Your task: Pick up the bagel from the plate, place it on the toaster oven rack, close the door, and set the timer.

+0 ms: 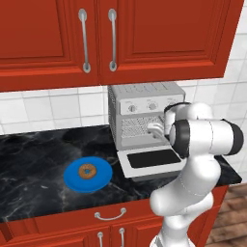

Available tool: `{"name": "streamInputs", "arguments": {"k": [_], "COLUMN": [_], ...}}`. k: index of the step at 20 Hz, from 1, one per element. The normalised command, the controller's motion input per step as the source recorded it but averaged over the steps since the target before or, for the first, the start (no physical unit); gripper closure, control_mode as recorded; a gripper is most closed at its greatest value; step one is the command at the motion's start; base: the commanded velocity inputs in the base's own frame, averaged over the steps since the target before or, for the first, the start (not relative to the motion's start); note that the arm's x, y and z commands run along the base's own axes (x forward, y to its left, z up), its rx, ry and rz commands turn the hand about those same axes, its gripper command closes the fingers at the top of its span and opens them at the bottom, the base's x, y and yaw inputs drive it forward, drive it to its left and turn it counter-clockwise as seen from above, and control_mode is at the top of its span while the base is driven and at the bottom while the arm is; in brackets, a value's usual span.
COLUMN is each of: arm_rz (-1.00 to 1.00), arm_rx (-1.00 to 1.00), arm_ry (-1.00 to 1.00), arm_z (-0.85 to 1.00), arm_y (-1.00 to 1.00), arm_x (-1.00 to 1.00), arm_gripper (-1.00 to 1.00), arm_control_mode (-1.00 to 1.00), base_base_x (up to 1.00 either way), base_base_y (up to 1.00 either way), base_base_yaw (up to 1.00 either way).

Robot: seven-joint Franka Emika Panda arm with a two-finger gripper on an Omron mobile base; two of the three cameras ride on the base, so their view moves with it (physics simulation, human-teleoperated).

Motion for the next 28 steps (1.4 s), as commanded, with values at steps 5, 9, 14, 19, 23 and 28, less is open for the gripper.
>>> {"name": "streamInputs", "arguments": {"k": [5,9,14,19,23,28], "arm_rz": [0.00,0.00,0.00,0.00,0.00,0.00], "arm_rx": [0.00,0.00,0.00,-0.01,-0.03,-0.05], "arm_ry": [0.16,0.14,0.18,0.14,0.13,0.13], "arm_z": [-1.00,-1.00,-1.00,-1.00,-1.00,-1.00], "arm_y": [-0.17,-0.16,-0.14,-0.11,-0.12,-0.08], "arm_x": [-0.84,-0.91,-0.95,-1.00,-1.00,-1.00], "arm_gripper": [1.00,1.00,1.00,1.00,1.00,1.00], "arm_control_mode": [-1.00,-1.00,-1.00,-1.00,-1.00,-1.00], "base_base_x": [0.00,0.00,0.00,0.00,0.00,0.00], "base_base_y": [0.00,0.00,0.00,0.00,0.00,0.00], "base_base_yaw": [0.00,0.00,0.00,0.00,0.00,0.00]}}
